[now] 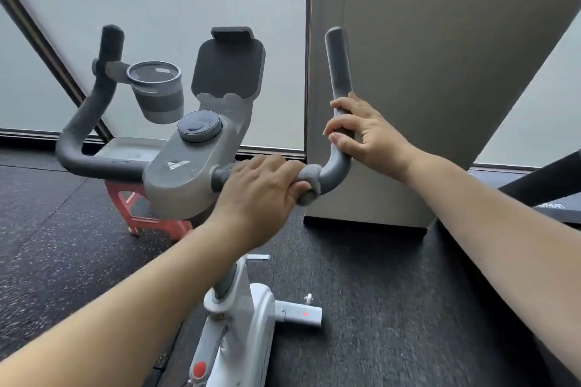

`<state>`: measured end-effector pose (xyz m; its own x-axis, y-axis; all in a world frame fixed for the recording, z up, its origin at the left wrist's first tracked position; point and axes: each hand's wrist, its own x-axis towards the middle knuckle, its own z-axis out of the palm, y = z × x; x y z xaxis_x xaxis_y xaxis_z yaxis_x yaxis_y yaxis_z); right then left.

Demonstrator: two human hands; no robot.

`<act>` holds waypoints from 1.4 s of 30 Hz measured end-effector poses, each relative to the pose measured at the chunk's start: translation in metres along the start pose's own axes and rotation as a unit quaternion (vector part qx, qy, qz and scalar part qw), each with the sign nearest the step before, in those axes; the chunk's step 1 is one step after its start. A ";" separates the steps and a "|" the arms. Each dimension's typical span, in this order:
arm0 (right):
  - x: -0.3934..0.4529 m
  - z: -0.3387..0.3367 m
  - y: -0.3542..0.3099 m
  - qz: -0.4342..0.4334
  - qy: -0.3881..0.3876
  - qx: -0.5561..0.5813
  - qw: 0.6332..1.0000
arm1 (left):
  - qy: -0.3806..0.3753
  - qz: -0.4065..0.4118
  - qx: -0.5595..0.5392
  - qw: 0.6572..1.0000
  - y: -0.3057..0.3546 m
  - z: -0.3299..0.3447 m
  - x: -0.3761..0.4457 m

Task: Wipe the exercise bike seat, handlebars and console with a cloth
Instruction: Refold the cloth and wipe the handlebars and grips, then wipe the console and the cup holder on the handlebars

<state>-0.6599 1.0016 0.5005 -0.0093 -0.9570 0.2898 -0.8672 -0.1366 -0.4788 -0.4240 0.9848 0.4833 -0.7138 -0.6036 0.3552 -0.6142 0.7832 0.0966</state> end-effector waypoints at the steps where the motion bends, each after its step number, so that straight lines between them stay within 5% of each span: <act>1: 0.000 -0.001 -0.001 -0.001 -0.002 0.005 1.000 | -0.004 -0.014 0.004 1.000 -0.015 -0.004 -0.005; 7: -0.011 -0.011 -0.002 -0.030 0.004 0.005 1.000 | -0.036 -0.120 -0.029 0.992 -0.021 -0.011 0.015; 12: -0.016 -0.003 -0.001 -0.037 0.007 -0.004 0.999 | 0.008 -0.068 0.038 0.997 0.058 0.012 0.027; 16: -0.017 0.000 0.003 -0.055 0.007 -0.009 0.998 | 0.006 -0.011 0.029 1.000 0.010 0.002 0.003; 20: -0.016 0.000 0.005 -0.060 -0.002 -0.007 0.998 | -0.021 -0.052 0.030 0.998 -0.033 -0.012 -0.011; 25: -0.015 0.004 0.005 -0.060 -0.001 0.002 0.998 | -0.024 -0.128 0.012 0.991 0.012 -0.005 0.025; 28: -0.015 0.004 0.005 -0.061 0.011 -0.017 0.998 | 0.013 -0.055 0.030 0.998 0.046 0.012 0.022; 31: -0.015 0.002 0.005 -0.064 0.026 -0.044 0.997 | 0.040 -0.026 0.023 0.999 0.012 0.009 0.001; 34: -0.014 0.002 0.001 -0.062 0.036 -0.061 0.996 | 0.065 -0.083 -0.023 0.994 -0.022 0.001 -0.006; 37: -0.011 0.001 -0.009 -0.043 0.079 -0.031 0.995 | 0.146 -0.169 -0.148 0.964 -0.033 -0.023 0.004; 39: -0.005 0.003 -0.018 -0.033 0.107 0.015 0.994 | 0.258 -0.245 -0.201 0.913 -0.046 -0.047 0.003; 42: 0.011 0.012 -0.036 -0.033 0.090 0.065 0.993 | 0.312 -0.348 -0.177 0.866 -0.077 -0.053 -0.010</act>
<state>-0.6226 0.9926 0.5107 -0.0541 -0.8855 0.4615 -0.7975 -0.2398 -0.5536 -0.3523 0.9383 0.5214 0.1773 -0.8365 0.5185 -0.6023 0.3244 0.7294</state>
